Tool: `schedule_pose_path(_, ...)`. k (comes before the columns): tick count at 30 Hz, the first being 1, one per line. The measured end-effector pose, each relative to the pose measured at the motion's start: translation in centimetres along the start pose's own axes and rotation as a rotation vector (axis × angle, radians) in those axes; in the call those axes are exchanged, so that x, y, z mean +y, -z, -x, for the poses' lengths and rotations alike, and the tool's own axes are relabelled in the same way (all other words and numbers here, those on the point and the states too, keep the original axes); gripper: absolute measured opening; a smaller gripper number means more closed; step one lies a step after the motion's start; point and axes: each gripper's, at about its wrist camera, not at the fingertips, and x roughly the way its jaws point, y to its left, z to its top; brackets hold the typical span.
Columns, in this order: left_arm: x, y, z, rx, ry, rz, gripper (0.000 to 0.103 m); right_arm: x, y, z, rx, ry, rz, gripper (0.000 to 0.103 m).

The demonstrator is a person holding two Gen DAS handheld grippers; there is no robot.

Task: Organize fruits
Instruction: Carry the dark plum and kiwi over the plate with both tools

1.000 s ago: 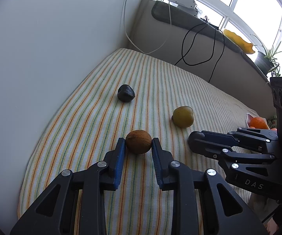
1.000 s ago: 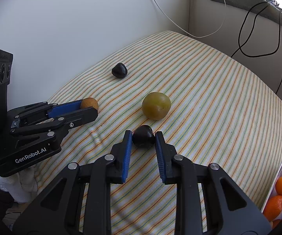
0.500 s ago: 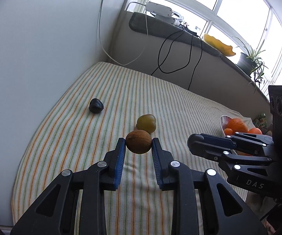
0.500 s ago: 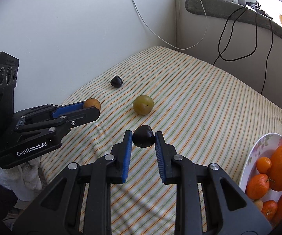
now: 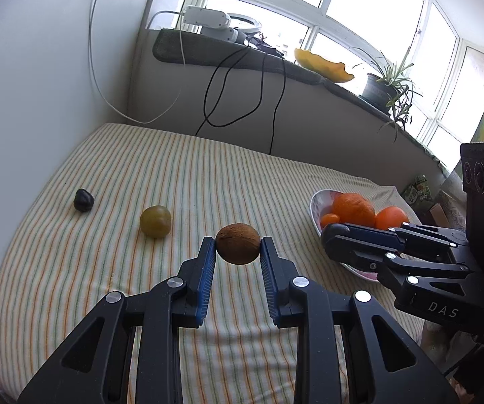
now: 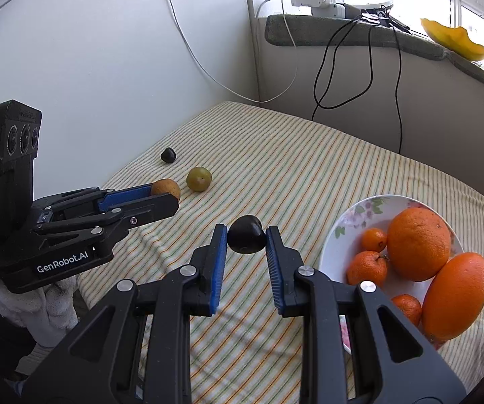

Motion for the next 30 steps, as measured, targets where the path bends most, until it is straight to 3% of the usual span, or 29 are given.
schedule_pose_path(20,-6.4,-0.6,-4.5,0.067,0.118,-0.070,0.025,-5.4,4.5,5.3,-0.009,0.139,-0.111,0.024)
schedule_pose_path(30,-8.5,-1.2,-7.1,0.097,0.132,-0.105,0.025,-7.2,5.3,5.7,-0.007,0.169,-0.139,0.024)
